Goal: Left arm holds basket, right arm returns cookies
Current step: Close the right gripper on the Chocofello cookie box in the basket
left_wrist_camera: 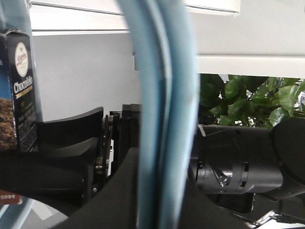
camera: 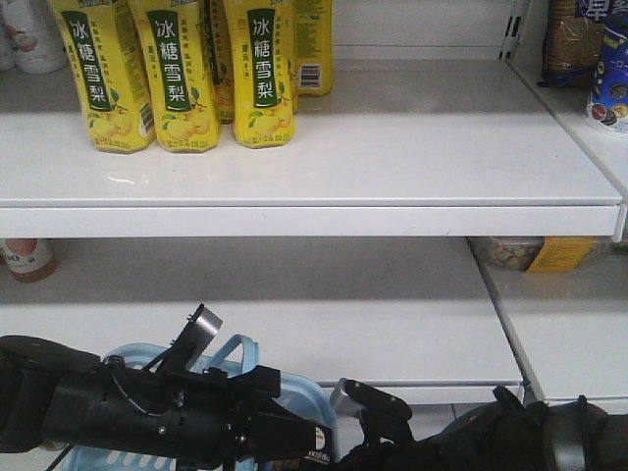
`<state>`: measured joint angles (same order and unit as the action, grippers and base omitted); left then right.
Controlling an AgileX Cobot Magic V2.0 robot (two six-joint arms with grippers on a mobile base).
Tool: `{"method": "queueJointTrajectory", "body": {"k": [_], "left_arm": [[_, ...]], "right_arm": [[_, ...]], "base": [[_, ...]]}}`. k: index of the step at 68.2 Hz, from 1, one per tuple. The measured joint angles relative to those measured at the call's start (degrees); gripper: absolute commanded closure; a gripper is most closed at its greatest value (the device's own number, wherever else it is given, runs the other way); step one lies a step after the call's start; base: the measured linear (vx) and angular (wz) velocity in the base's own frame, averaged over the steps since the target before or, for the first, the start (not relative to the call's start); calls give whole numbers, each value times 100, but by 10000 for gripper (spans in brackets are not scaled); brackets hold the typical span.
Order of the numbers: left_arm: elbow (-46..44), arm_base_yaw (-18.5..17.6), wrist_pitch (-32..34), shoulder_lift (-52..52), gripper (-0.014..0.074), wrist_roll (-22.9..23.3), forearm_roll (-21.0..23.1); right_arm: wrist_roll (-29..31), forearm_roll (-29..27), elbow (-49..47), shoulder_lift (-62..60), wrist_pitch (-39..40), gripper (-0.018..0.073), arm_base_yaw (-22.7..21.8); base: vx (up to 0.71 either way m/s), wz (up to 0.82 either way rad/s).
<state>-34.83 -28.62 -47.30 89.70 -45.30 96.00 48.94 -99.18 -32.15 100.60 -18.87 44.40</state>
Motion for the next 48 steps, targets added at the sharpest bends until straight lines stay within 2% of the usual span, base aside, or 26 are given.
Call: {"method": "queueJointTrajectory", "body": {"k": [16,48], "left_arm": [[0,0,5,0,603,0,0],[0,0,0,0,603,0,0]], "right_arm": [[56,-12,0,0,0,338,0],[75,-12,0,0,-146,334,0]], "base": [[0,0],[0,0]]}}
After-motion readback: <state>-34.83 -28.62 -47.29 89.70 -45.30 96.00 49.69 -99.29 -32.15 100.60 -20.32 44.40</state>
